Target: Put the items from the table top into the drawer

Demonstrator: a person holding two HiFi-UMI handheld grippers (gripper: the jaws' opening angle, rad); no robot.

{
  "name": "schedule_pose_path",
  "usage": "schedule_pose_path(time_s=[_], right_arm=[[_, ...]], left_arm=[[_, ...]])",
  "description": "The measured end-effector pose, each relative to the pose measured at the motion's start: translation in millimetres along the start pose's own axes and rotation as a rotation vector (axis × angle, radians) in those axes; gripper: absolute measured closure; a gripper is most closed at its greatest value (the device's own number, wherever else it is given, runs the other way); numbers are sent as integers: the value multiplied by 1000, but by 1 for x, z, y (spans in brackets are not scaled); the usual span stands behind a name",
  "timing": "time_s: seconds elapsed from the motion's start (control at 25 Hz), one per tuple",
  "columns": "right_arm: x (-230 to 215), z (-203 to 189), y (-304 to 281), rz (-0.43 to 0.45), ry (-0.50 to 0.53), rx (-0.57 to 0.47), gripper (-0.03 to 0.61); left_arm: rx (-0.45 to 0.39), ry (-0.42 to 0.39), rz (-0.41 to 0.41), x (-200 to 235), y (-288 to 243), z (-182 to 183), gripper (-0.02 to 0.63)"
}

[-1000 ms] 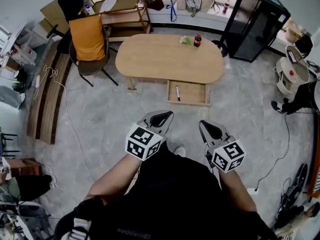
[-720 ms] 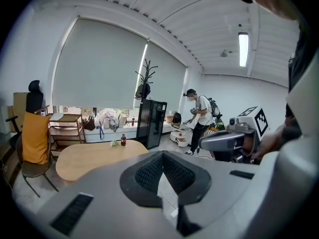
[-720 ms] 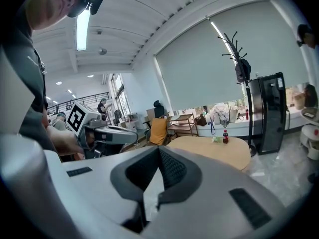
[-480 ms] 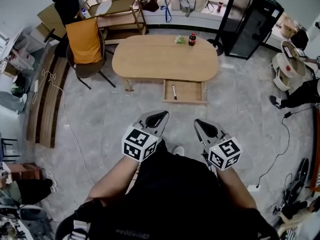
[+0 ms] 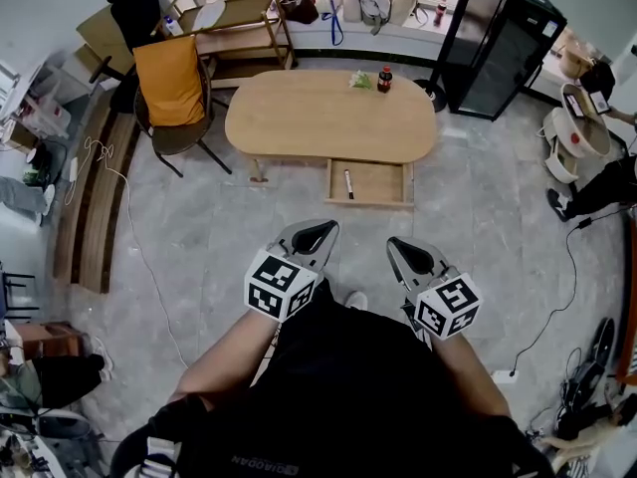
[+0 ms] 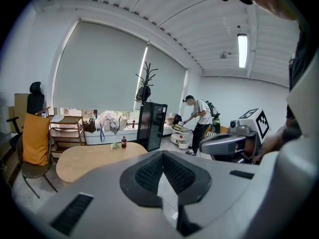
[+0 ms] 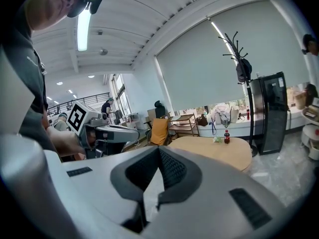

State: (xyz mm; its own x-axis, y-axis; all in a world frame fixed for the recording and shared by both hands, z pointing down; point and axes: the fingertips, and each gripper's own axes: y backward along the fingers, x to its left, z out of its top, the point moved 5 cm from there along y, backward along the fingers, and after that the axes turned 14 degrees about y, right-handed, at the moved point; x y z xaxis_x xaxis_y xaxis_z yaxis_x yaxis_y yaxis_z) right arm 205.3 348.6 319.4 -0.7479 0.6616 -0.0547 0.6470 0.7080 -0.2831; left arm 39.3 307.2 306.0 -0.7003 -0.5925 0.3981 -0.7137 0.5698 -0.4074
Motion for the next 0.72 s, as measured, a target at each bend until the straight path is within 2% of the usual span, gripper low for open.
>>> schedule_pose_path(time_s=[0.72], right_arm=[[-2, -1, -7, 4, -6, 3, 575]], left_arm=[[7, -1, 2, 5, -1, 0, 612]])
